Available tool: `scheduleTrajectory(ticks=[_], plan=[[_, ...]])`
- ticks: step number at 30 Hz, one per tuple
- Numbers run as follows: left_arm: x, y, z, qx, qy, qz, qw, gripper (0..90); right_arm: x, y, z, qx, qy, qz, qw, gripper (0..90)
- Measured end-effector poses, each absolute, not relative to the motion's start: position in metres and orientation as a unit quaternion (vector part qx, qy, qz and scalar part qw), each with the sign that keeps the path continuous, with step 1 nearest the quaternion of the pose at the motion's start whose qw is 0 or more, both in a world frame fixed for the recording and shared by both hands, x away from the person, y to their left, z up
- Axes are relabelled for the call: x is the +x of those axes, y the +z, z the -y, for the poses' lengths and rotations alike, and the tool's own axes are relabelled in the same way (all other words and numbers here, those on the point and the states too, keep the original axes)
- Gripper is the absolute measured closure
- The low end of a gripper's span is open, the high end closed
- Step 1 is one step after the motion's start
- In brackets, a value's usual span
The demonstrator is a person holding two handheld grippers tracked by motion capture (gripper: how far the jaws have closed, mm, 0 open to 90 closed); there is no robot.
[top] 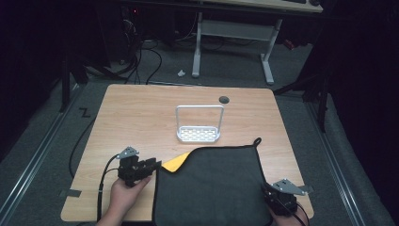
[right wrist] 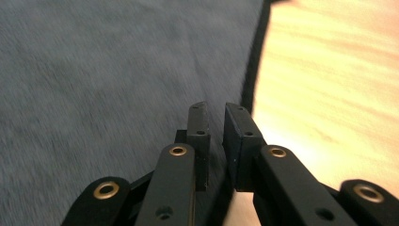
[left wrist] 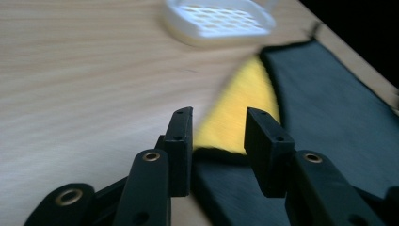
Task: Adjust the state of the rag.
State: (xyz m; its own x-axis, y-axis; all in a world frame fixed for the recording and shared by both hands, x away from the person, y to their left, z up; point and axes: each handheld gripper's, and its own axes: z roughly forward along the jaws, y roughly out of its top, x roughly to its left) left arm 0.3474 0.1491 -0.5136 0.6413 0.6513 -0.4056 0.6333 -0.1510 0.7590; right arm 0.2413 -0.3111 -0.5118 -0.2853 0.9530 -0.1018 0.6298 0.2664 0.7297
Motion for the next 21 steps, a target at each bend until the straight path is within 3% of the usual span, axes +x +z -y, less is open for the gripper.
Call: scheduleTrajectory(ticks=[3,7,10,12,17,21], plan=[[0.332,-0.516,-0.120,0.793,-0.057,-0.364,0.485,66.5,0.251,-0.512,0.303,0.521,0.297,-0.754,0.269,80.7],[0.329,-0.522,-0.076,0.833,-0.012,-0.337,0.440,69.6,0.259,-0.514,0.292,0.510,0.298,-0.763,0.261,80.7],[0.344,-0.524,-0.064,0.835,0.012,-0.351,0.424,74.3,0.257,-0.514,0.288,0.503,0.298,-0.769,0.259,80.7],[0.354,-0.524,-0.063,0.840,0.036,-0.356,0.407,78.3,0.255,-0.514,0.288,0.502,0.298,-0.769,0.259,80.7],[0.375,-0.514,-0.087,0.820,0.094,-0.387,0.410,76.6,0.252,-0.516,0.292,0.505,0.296,-0.768,0.260,80.8],[0.379,-0.505,-0.114,0.790,0.094,-0.418,0.439,73.0,0.249,-0.516,0.295,0.510,0.296,-0.765,0.258,80.6]])
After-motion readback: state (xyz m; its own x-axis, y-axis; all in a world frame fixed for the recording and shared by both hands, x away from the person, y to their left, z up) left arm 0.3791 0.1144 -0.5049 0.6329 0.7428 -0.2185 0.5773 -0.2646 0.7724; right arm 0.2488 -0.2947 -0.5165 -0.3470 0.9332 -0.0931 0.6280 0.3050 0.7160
